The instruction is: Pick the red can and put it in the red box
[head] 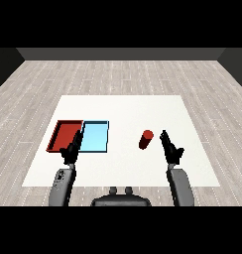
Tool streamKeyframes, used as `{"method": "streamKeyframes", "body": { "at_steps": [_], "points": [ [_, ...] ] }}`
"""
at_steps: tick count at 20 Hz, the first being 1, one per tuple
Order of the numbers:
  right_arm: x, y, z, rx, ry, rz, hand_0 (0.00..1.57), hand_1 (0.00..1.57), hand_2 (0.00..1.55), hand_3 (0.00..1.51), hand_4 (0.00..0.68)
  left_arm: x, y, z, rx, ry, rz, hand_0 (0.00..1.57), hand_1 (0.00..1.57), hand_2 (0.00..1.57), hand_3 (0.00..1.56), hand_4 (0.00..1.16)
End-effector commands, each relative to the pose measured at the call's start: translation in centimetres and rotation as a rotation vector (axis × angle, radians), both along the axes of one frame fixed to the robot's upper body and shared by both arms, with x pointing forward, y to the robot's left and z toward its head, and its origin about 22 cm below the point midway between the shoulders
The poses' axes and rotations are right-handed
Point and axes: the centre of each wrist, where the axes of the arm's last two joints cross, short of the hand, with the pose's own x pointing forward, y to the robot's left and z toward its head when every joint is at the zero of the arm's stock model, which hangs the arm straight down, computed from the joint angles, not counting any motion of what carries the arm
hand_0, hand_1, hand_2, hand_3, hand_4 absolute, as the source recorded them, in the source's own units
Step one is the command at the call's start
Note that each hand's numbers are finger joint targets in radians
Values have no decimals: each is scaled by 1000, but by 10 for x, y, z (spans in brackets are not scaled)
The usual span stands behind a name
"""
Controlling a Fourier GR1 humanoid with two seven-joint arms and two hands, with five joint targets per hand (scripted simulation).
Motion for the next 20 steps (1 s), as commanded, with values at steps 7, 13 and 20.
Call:
{"method": "streamKeyframes", "body": {
  "at_steps": [7,13,20],
  "points": [
    [-1,-84,31,57,-283,48,0,0,0,0,0,8,-12,35,-89,-385,-40,0,0,0,0,0],
    [-27,-147,10,93,-337,74,0,0,0,0,0,5,-2,-5,-100,-461,-67,0,0,0,0,0],
    [-14,-146,20,67,-327,94,0,0,0,0,0,10,-6,-8,-100,-453,-68,0,0,0,0,0]
  ]
}}
